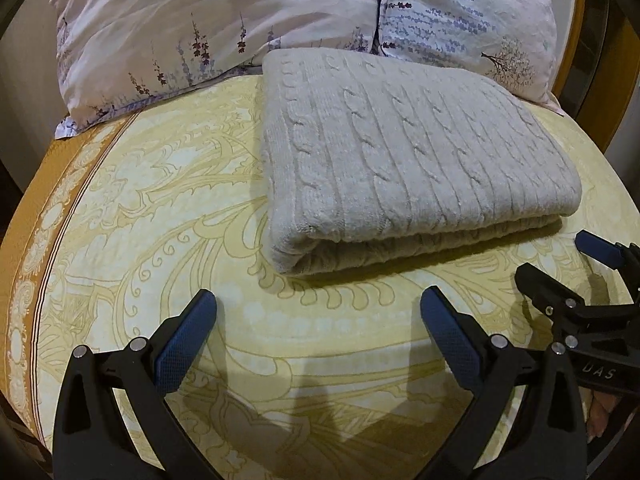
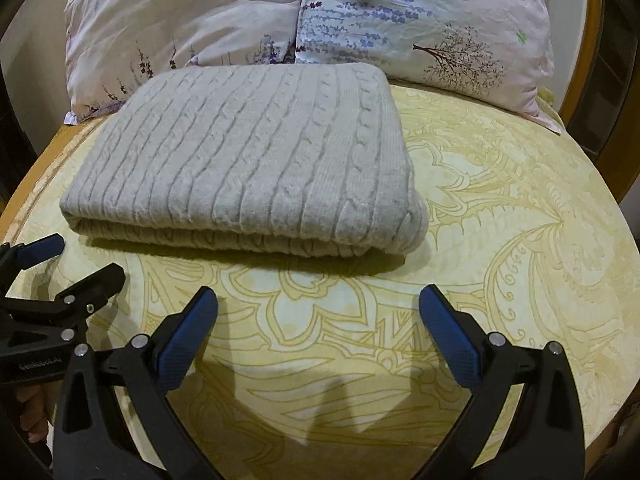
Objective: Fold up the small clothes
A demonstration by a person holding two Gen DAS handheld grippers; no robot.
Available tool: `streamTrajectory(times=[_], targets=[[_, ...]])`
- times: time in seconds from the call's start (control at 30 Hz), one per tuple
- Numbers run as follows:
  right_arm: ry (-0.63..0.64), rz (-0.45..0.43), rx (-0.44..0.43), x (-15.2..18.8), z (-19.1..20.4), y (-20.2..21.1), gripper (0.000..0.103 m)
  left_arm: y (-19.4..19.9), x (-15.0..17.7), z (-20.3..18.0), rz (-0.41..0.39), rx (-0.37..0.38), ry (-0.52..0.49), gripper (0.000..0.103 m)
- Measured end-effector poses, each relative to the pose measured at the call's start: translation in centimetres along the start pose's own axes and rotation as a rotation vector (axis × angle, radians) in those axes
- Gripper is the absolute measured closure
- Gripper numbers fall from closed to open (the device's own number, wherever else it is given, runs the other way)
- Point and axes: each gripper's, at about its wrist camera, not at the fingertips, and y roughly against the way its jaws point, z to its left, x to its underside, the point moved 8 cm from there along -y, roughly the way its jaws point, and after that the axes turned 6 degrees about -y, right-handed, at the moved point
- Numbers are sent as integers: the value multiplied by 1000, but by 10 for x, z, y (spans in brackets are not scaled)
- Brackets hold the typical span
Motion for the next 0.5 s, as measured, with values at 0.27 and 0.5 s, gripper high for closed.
streamTrajectory(times=[0.27, 0.5], targets=[[3, -1, -1, -1, -1, 1, 2, 0, -1, 0, -8, -1, 2, 1], [4, 0, -1, -2, -1, 1, 2, -1, -1, 0, -8, -1, 1, 1]])
